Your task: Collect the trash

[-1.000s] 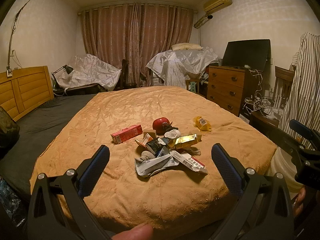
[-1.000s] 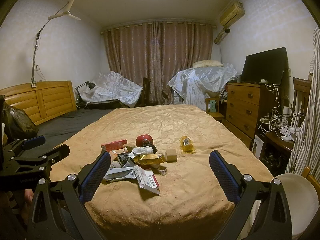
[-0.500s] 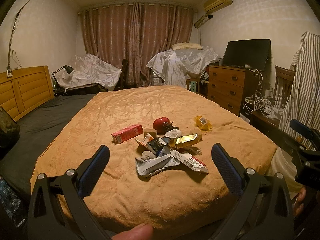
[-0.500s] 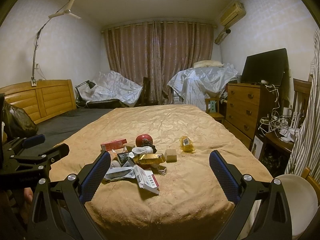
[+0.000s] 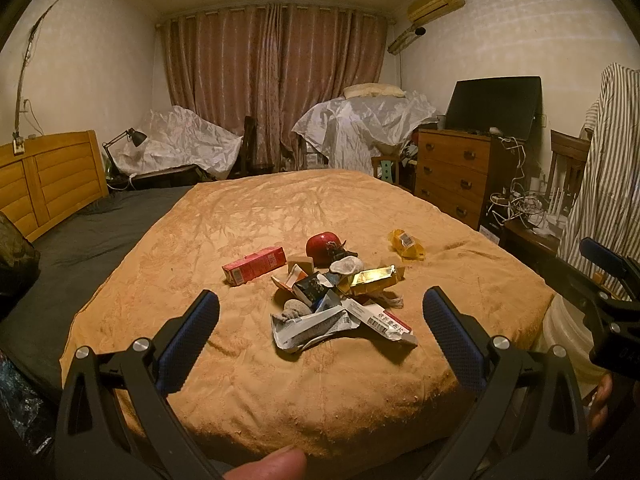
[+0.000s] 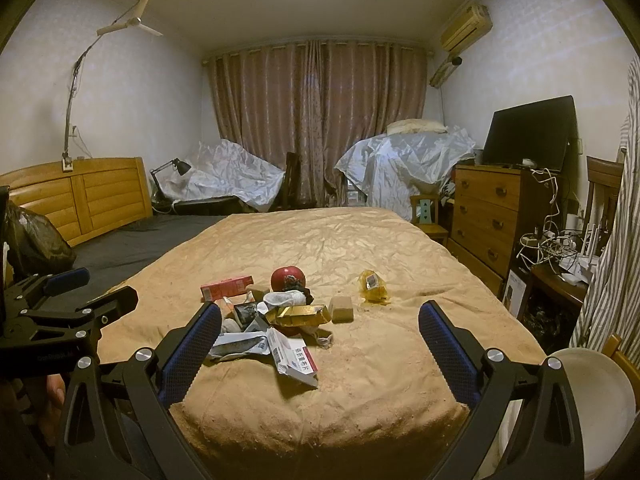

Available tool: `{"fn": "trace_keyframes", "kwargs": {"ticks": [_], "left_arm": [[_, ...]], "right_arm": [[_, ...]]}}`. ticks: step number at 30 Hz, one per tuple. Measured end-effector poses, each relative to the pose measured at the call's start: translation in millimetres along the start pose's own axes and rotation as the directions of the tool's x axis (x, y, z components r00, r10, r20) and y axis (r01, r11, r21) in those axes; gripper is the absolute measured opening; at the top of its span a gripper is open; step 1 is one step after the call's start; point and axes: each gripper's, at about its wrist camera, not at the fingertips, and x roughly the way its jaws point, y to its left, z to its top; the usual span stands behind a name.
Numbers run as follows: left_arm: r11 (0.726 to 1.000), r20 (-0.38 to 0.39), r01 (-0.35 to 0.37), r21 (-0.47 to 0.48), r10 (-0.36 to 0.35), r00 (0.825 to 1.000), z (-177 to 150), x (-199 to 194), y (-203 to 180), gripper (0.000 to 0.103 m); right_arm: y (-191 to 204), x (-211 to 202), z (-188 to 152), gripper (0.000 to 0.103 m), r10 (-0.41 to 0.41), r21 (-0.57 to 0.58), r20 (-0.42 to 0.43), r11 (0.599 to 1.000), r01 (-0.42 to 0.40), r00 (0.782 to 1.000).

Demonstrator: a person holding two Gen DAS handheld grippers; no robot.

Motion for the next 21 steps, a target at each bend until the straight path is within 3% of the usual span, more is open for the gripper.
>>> {"fn": "trace_keyframes", "kwargs": {"ticks": [17, 21], "left_arm": [[1.0, -0.002, 0.002, 0.002, -0.002, 1.0, 0, 1, 0, 0.098], [1.0, -0.009, 0.004, 0.027, -0.003, 1.0, -17, 19, 13, 0.098]], "right_arm": [[1, 1, 0, 0.099, -0.001, -0.003, -0.001, 1.0, 0.001, 1.0], [0, 11, -2, 0.099, 0.056, -0.025, -0.053, 0.998, -0.058, 0.997]]}}
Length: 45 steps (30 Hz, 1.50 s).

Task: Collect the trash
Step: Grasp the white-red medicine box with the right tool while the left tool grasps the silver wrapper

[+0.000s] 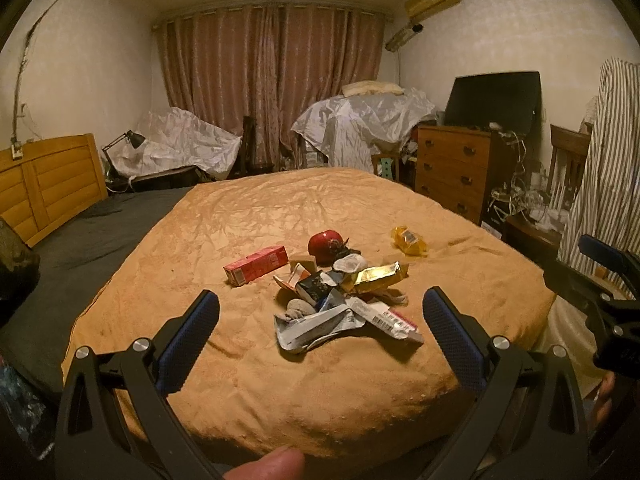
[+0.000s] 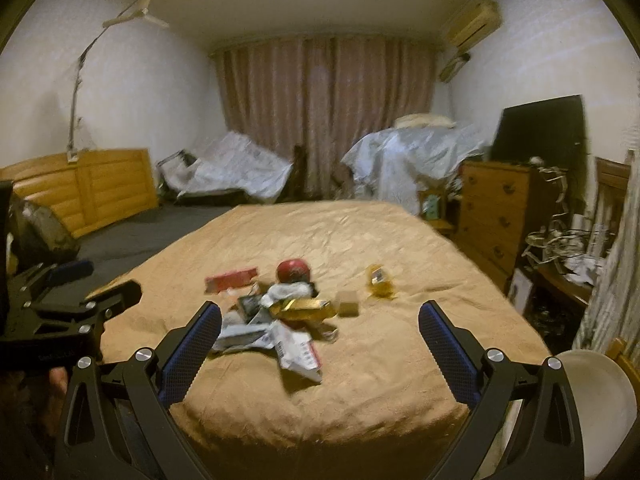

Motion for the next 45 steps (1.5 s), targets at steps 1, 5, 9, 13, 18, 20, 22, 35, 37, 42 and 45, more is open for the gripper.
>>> {"fn": "trace_keyframes", "kwargs": {"ticks": [1, 5, 9, 13, 18, 20, 22, 35, 37, 42, 45], "left_arm": [[1.0, -0.015, 0.021, 0.023, -0.021, 1.0, -7, 10, 5, 0.098], [0.992, -0.112, 0.032, 0.124, -0.018, 0.994, -30, 52, 23, 0.098], [0.981, -0.261, 0.12, 0.149, -0.078, 0.962, -54, 98, 46, 0.098], [0.977, -0.351, 0.177, 0.115, -0.127, 0.928, -65, 137, 71, 0.098], [0.95, -0.405, 0.274, 0.154, -0.192, 0.894, -57, 167, 73, 0.092], [0.931, -0.439, 0.319, 0.18, -0.214, 0.873, -57, 182, 69, 0.091], [0.927, -0.467, 0.316, 0.203, -0.193, 0.863, -60, 200, 67, 0.091], [0.904, -0.522, 0.416, 0.097, -0.309, 0.795, -74, 239, 51, 0.074], [0.854, -0.538, 0.516, 0.057, -0.41, 0.737, -77, 232, 41, 0.057], [0.791, -0.543, 0.611, 0.029, -0.501, 0.674, -75, 207, 28, 0.053], [0.798, -0.468, 0.602, -0.014, -0.537, 0.702, -60, 193, 38, 0.053]], "right_arm": [[0, 5, -1, 0.099, 0.023, -0.008, -0.02, 1.0, -0.023, 1.0], [-3, 40, -13, 0.099, 0.069, -0.044, -0.131, 0.996, -0.075, 0.989], [-5, 86, -25, 0.099, 0.14, -0.072, -0.26, 0.984, -0.164, 0.955], [-8, 153, -32, 0.089, 0.253, 0.023, -0.394, 0.964, -0.265, 0.884], [-11, 235, -45, 0.082, 0.269, 0.059, -0.533, 0.958, -0.282, 0.802], [-7, 265, -51, 0.082, 0.267, 0.062, -0.577, 0.957, -0.285, 0.771], [-4, 288, -59, 0.082, 0.243, 0.045, -0.612, 0.961, -0.274, 0.752], [-23, 300, -85, 0.054, 0.19, 0.03, -0.621, 0.975, -0.22, 0.76], [-39, 292, -85, 0.054, 0.174, 0.047, -0.622, 0.981, -0.186, 0.763], [-64, 284, -93, 0.058, 0.152, 0.06, -0.638, 0.987, -0.149, 0.755], [-69, 281, -93, 0.063, 0.162, 0.06, -0.64, 0.985, -0.162, 0.751]]}}
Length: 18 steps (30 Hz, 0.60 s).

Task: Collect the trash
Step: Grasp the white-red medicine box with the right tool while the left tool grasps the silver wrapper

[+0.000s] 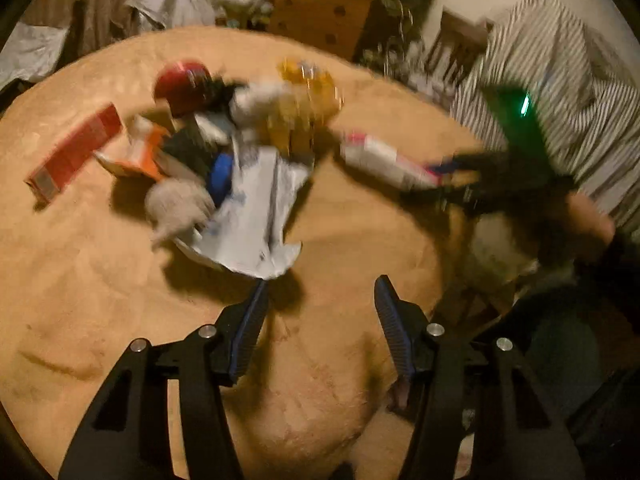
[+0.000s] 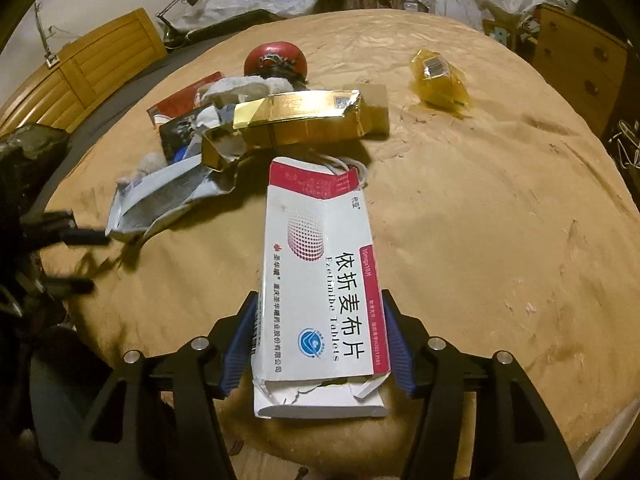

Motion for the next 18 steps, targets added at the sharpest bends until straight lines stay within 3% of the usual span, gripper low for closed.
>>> {"fn": "trace_keyframes", "kwargs": {"ticks": [2, 6, 8, 10, 15, 18], "left_arm": [[1.0, 0.033, -0.026, 0.006, 0.026, 0.999, 7, -7, 2, 0.053], [0.997, 0.048, -0.079, 0.001, 0.079, 0.996, 25, 3, 6, 0.055], [0.996, 0.019, -0.09, -0.001, 0.09, 0.996, 30, 12, 7, 0.055], [0.988, -0.036, -0.152, 0.017, 0.153, 0.988, 40, 37, 5, 0.055], [0.962, -0.084, -0.269, 0.054, 0.273, 0.958, 53, 63, 10, 0.055], [0.955, -0.117, -0.286, 0.078, 0.294, 0.949, 54, 78, 8, 0.052]], "right_arm": [[3, -5, -2, 0.075, 0.0, -0.008, 0.005, 1.0, 0.0, 1.0], [6, -16, 0, 0.077, -0.02, -0.028, 0.015, 0.999, 0.02, 1.0], [8, -14, 5, 0.077, -0.024, -0.035, 0.008, 0.999, 0.024, 1.0], [11, -4, 9, 0.076, -0.04, -0.054, -0.018, 0.998, 0.039, 0.999], [23, 14, 14, 0.069, -0.082, -0.1, -0.061, 0.992, 0.076, 0.995], [23, 17, 16, 0.056, -0.112, -0.1, -0.053, 0.989, 0.107, 0.992]]}}
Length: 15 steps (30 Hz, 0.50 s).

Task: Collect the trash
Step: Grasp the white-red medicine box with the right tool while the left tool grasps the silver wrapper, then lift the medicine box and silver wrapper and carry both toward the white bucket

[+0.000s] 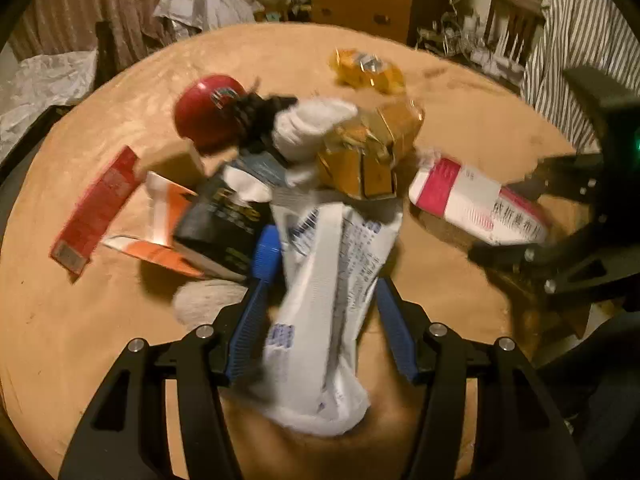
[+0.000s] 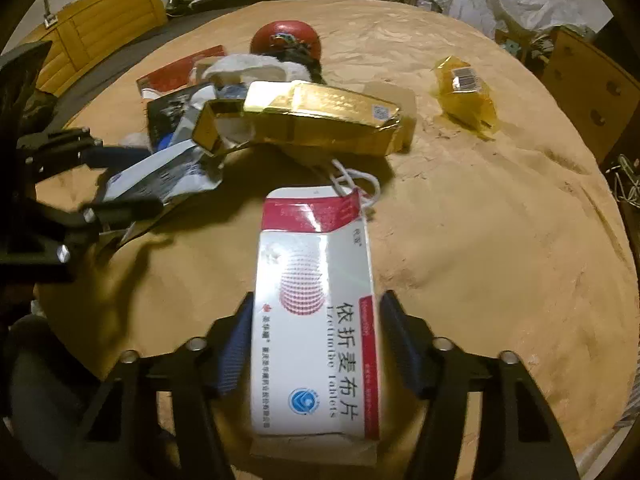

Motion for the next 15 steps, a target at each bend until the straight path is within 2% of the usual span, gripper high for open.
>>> {"fn": "trace_keyframes", "kwargs": {"ticks": [3, 5, 7, 15], "left_arm": [[0.999, -0.018, -0.037, 0.035, 0.038, 0.999, 1, 11, -11, 0.045], [0.998, -0.003, -0.052, 0.023, 0.052, 0.999, -1, 9, -13, 0.039], [0.998, 0.023, -0.062, -0.018, 0.062, 0.998, -4, 1, -12, 0.027], [0.988, 0.156, -0.077, -0.131, 0.098, 0.983, -31, -59, -20, 0.026]], "right_arm": [[0, -1, -2, 0.053, -0.008, 0.012, 0.022, 1.0, 0.008, 1.0], [0, -3, -6, 0.05, -0.006, 0.02, 0.038, 1.0, 0.005, 0.999], [1, -8, -11, 0.049, 0.006, 0.038, 0.067, 0.999, -0.009, 0.998], [4, -50, -33, 0.048, 0.021, 0.084, 0.193, 0.996, -0.038, 0.981]]}}
